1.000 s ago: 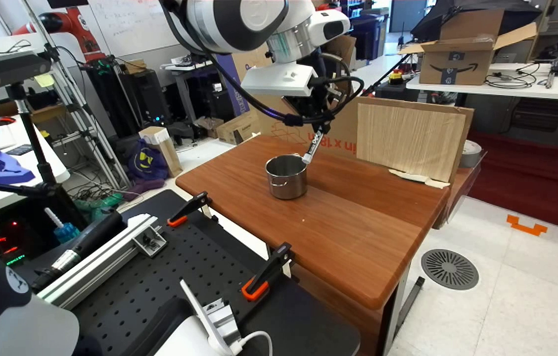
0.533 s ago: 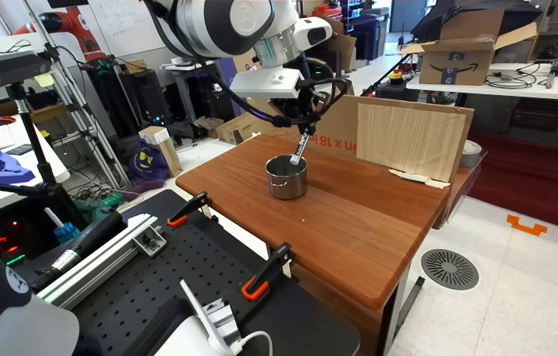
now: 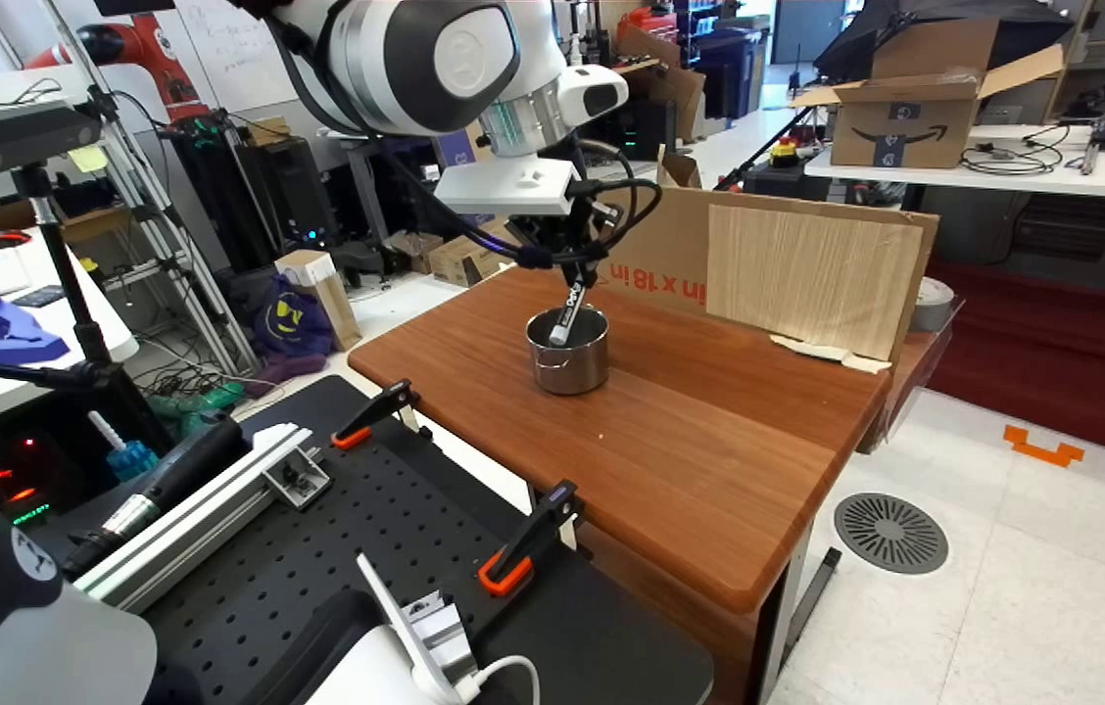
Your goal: Pick up the pen from the table and put it in the silver pot.
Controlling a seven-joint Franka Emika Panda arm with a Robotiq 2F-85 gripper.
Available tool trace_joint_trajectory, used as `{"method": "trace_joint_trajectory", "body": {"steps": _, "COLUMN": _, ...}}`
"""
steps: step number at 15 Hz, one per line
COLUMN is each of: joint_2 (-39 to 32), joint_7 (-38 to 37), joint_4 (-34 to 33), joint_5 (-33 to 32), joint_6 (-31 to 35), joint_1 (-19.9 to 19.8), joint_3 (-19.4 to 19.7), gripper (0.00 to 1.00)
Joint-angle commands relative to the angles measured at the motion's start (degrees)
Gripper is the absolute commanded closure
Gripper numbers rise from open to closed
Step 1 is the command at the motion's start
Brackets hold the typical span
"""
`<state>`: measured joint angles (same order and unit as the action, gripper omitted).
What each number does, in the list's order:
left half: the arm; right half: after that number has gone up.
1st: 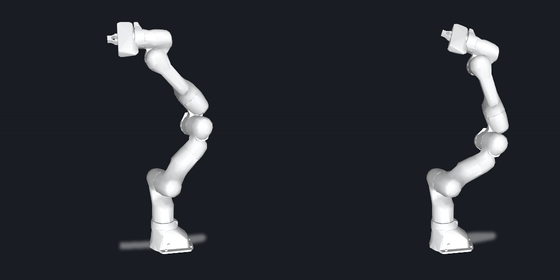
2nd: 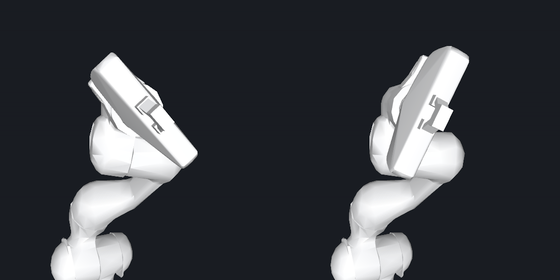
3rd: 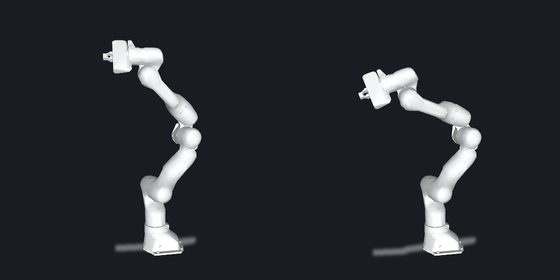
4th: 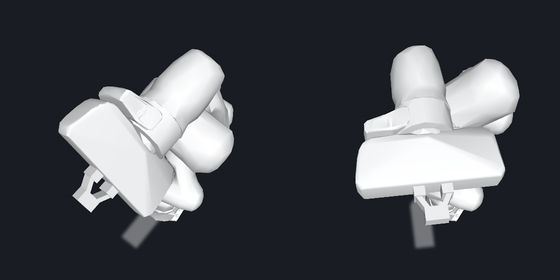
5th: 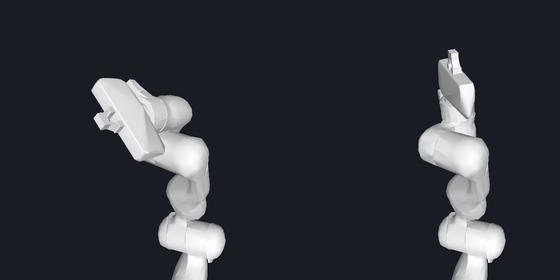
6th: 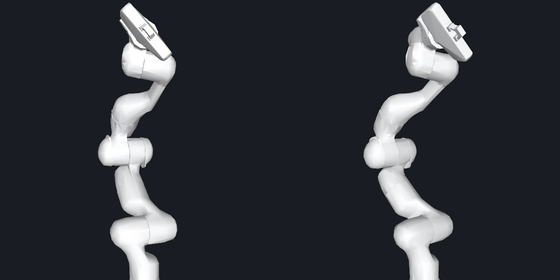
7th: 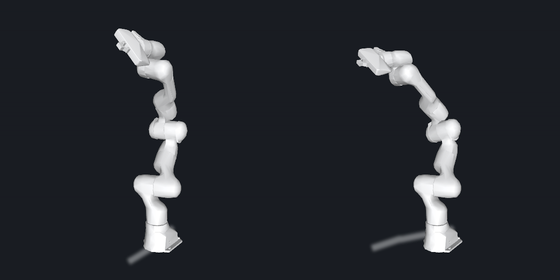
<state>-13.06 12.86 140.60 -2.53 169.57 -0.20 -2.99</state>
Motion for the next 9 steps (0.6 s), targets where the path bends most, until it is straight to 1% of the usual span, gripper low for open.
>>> {"method": "trace_joint_trajectory", "body": {"steps": 1, "joint_2": -1.3, "joint_7": 2.6, "joint_4": -0.6, "joint_5": 0.3, "joint_6": 0.6, "joint_1": -1.8, "joint_3": -1.5, "gripper": 0.95}}
{"method": "trace_joint_trajectory", "body": {"steps": 6, "joint_2": -2.9, "joint_7": 4.2, "joint_4": -2.0, "joint_5": 0.4, "joint_6": -0.1, "joint_1": -2.8, "joint_3": -2.3, "gripper": 0.95}}
{"method": "trace_joint_trajectory", "body": {"steps": 7, "joint_2": -3.1, "joint_7": 4.3, "joint_4": -2.2, "joint_5": 0.2, "joint_6": -0.4, "joint_1": -2.8, "joint_3": -2.3, "gripper": 0.72}}
{"method": "trace_joint_trajectory", "body": {"steps": 8, "joint_2": -3.2, "joint_7": 4.6, "joint_4": -2.4, "joint_5": 0.3, "joint_6": -0.5, "joint_1": -3.0, "joint_3": -2.5, "gripper": 0.54}}
{"method": "trace_joint_trajectory", "body": {"steps": 9, "joint_2": -3.4, "joint_7": 4.8, "joint_4": -2.6, "joint_5": 0.4, "joint_6": -0.5, "joint_1": -3.2, "joint_3": -2.7, "gripper": 0.49}}
